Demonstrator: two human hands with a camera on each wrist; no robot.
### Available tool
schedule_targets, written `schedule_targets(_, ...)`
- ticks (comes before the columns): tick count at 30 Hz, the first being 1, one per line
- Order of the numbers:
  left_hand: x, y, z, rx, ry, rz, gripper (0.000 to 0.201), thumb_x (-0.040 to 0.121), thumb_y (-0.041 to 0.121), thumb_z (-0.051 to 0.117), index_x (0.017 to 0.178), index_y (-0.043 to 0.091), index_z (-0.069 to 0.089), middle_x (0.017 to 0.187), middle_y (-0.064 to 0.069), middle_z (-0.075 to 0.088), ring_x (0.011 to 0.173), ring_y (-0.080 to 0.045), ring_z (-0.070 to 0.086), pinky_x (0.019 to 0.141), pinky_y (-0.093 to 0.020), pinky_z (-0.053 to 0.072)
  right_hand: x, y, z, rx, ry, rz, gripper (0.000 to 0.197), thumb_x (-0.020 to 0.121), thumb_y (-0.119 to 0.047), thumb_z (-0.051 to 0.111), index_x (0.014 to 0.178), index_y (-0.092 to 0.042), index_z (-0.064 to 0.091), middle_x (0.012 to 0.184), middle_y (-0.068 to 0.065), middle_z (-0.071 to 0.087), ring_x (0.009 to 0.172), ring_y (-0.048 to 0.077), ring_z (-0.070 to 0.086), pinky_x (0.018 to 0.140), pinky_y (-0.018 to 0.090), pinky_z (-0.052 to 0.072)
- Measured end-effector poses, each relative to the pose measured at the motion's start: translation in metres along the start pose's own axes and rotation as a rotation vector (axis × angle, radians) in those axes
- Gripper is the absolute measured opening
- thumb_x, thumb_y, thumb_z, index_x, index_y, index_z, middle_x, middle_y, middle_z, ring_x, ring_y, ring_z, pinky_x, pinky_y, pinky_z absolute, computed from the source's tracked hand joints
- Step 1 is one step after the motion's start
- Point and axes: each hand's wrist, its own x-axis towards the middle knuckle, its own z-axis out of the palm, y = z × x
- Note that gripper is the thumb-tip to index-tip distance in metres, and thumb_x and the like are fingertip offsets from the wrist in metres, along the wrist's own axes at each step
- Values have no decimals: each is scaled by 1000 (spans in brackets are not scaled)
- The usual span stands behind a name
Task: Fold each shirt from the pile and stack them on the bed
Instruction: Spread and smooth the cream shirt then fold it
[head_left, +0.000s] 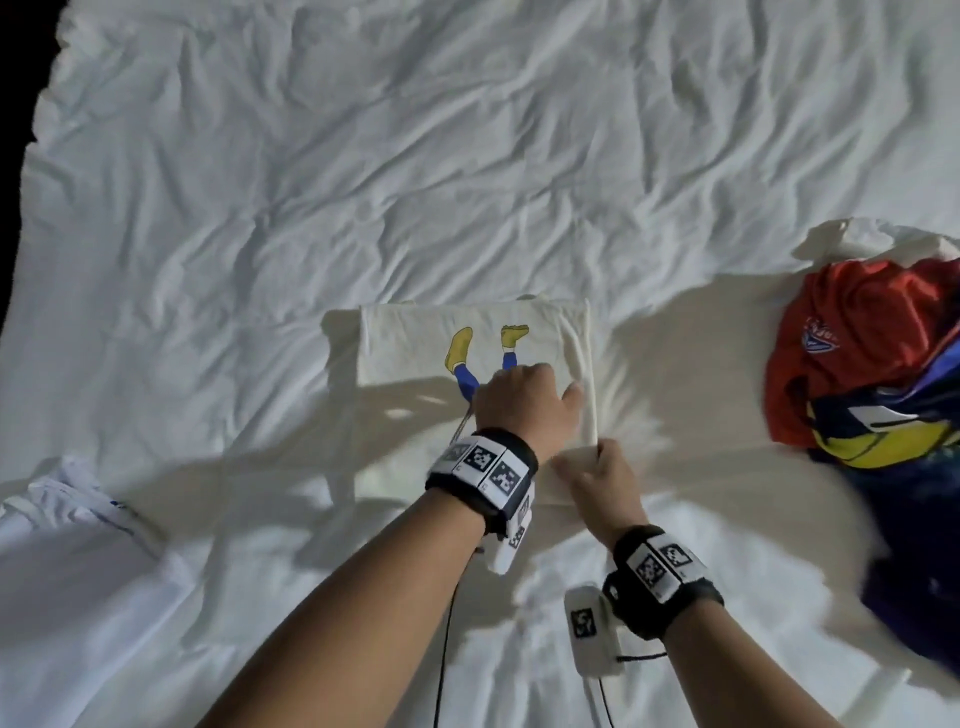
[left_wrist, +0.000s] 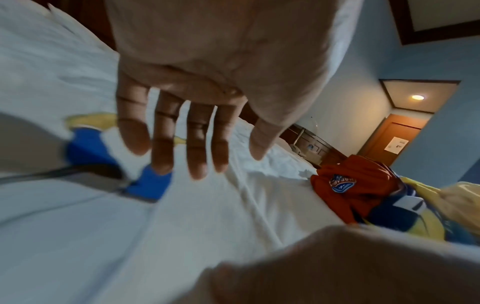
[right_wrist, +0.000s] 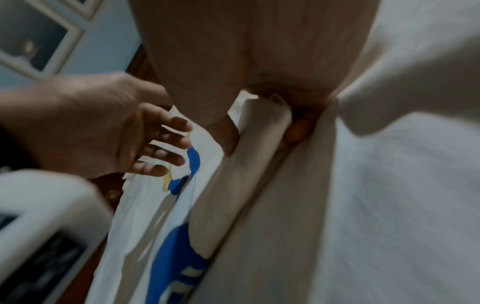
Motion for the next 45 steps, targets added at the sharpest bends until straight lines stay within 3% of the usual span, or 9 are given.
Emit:
schedule_targets(7, 42, 38, 18, 82, -203, -231, 89, 66, 76, 61, 129, 13, 56, 129, -10, 62, 124, -43, 55, 103, -73, 33, -13, 2, -1, 120, 15, -131, 28, 71, -40, 61, 78, -14, 52, 66, 0, 60, 61, 24, 55, 57, 44, 50)
schedule_targets(13, 44, 41, 14, -20, -196, -170, 19, 84, 24, 65, 94, 11, 57, 96, -7, 64, 91, -30, 65, 76, -35, 54, -21, -5, -8, 112, 54, -219, 27, 89, -8, 68, 74, -16, 48, 64, -5, 51, 52, 3, 41, 51, 25, 35)
schedule_targets(18, 39, 39, 2, -170, -163, -165, 30, 82, 26, 72, 103, 10, 58, 103, -7, 64, 97, -28, 64, 74, -31, 43, -28, -8, -13, 217, 97, -270, 24, 91, -16, 71, 78, -8, 52, 66, 5, 53, 60, 11, 43, 55, 40, 39)
schedule_targets(24, 27, 40, -24, -627, -80, -92, 18, 67, 31, 73, 70, 17, 63, 65, 2, 66, 64, -24, 65, 60, -26, 50, -51, -33, -38, 288, 288, -450, 11, 91, -12, 70, 93, -20, 63, 81, 0, 64, 71, 19, 58, 60, 29, 48)
schedule_targets(29, 5, 40, -67, -985, -69, 27, 16, 72, 13, 71, 86, 6, 68, 67, -6, 65, 61, -26, 65, 55, -44, 58, -83, -71, -45, 274, 323, -648, 20, 91, -19, 68, 108, -26, 62, 97, -2, 67, 89, 24, 64, 72, 37, 54)
schedule_targets(33, -13, 0, -110, -1136, -107, 89, 31, 77, 9, 70, 107, 2, 70, 97, -16, 76, 81, -35, 72, 66, -44, 61, -121, -117, -27, 219, 329, -859, 27, 88, -2, 74, 113, -9, 64, 99, -4, 70, 88, 6, 66, 74, 14, 49)
schedule_targets(37, -33, -77, -145, -1187, -71, 39, 37, 75, 8, 74, 109, -5, 69, 103, -30, 72, 85, -35, 69, 76, -43, 55, -142, -142, 34, 91, 261, -910, 32, 87, -8, 76, 113, -21, 63, 102, -10, 70, 89, 12, 67, 72, 26, 53)
schedule_targets(43, -51, -226, -133, -1163, 53, -302, 23, 73, 9, 72, 94, 1, 70, 84, -18, 63, 77, -31, 61, 68, -36, 50, -149, -139, 134, -120, -147, -842, 43, 93, -42, 67, 132, -27, 56, 105, -11, 66, 97, -2, 55, 85, 19, 47)
schedule_targets(45, -52, -269, -112, -1074, 63, -435, 9, 78, 13, 68, 83, 5, 68, 76, -15, 57, 69, -28, 57, 61, -33, 45, -131, -125, 146, -102, -77, -747, 40, 95, -43, 60, 131, -25, 58, 110, -9, 65, 113, -4, 50, 94, 25, 45)
